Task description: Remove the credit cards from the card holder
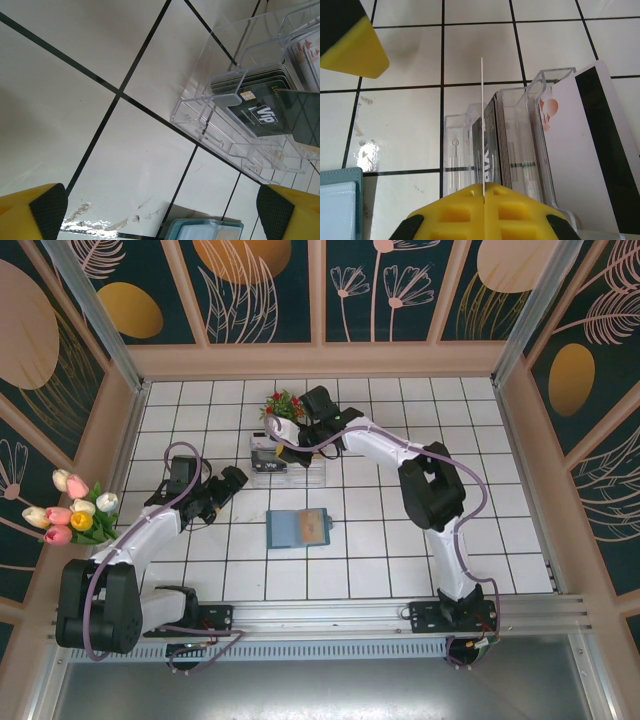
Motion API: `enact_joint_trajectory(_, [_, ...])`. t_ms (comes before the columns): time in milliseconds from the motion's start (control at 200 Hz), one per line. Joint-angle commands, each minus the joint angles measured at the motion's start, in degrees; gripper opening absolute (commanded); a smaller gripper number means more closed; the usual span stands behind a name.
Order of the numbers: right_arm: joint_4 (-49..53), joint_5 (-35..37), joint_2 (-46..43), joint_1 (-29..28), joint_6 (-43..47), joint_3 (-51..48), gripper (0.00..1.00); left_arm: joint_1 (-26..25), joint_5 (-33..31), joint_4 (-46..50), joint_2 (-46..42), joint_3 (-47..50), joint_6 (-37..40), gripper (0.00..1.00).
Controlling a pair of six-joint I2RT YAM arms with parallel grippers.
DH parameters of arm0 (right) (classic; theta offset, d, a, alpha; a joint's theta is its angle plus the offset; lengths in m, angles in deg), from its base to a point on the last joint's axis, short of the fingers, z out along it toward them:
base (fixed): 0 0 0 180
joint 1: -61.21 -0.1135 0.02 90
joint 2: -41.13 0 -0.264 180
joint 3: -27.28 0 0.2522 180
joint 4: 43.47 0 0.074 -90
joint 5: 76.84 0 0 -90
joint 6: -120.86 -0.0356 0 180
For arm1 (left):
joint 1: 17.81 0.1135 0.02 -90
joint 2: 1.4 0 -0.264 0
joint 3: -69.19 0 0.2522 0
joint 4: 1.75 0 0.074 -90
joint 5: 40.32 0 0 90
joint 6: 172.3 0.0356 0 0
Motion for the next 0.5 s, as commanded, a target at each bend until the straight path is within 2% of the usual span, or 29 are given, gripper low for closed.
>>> enact_joint_trajectory(0, [2.1, 1.0, 1.7, -0.5, 2.6, 2.0, 0.00, 0.5, 1.4, -0.9, 0.2, -0.6, 0.9, 0.98])
enact_joint_trajectory(495, [2.8, 4.3, 3.8, -1.4, 5.0, 3.8, 0.00, 0.5, 2.7, -1.5, -0.2, 0.4, 1.1, 0.98])
